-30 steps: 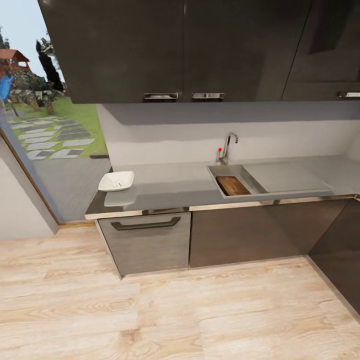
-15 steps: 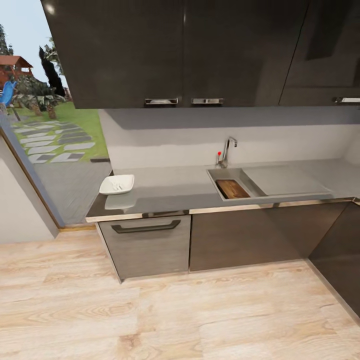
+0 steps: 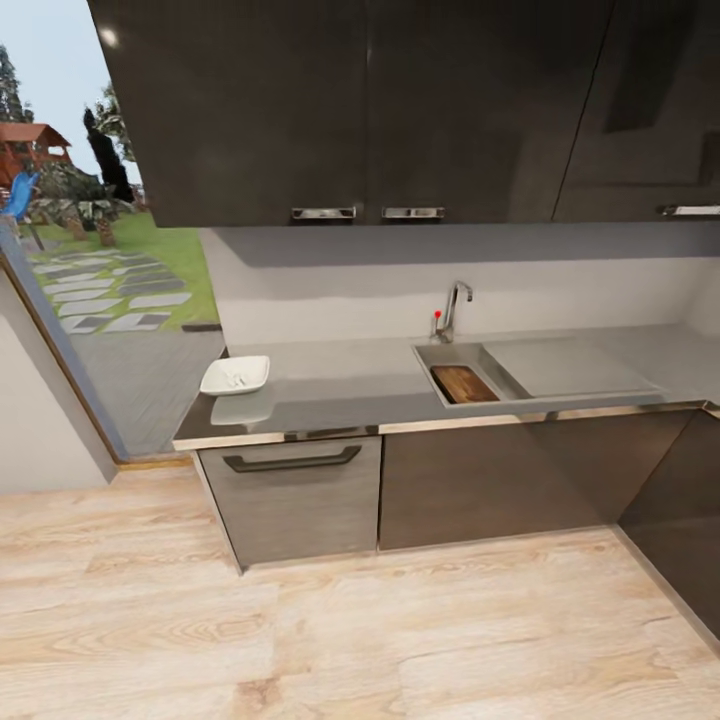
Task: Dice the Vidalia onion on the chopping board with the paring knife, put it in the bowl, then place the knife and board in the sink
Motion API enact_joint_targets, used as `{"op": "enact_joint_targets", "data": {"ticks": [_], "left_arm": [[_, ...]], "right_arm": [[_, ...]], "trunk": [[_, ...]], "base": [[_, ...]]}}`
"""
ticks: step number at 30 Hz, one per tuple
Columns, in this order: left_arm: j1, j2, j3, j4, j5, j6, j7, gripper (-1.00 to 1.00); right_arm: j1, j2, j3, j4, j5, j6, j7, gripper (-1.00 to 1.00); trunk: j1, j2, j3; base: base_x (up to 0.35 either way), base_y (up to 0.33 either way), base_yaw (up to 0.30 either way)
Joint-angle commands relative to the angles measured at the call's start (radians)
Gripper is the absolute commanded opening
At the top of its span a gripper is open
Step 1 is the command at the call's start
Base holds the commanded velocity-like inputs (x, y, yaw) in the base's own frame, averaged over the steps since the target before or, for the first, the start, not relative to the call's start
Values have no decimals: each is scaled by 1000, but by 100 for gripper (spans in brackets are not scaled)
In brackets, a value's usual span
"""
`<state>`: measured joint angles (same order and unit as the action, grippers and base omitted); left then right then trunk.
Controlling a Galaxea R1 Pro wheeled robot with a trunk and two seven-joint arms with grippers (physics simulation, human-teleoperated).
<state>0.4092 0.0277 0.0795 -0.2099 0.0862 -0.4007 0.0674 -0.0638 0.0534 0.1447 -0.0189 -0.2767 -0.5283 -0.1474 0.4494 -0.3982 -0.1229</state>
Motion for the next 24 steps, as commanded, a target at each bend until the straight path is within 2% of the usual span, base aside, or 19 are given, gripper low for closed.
{"op": "enact_joint_targets", "data": {"ticks": [1, 24], "left_arm": [[0, 0, -1, -2, 9, -1, -1, 100], [0, 0, -1, -2, 9, -1, -1, 100]], "right_arm": [[-1, 0, 9, 0, -7, -2, -4, 100], [-1, -1, 9, 0, -6, -2, -4, 100]], "trunk": [[1, -2, 0], [1, -2, 36]], "base": [[0, 0, 0], [0, 0, 0]]}}
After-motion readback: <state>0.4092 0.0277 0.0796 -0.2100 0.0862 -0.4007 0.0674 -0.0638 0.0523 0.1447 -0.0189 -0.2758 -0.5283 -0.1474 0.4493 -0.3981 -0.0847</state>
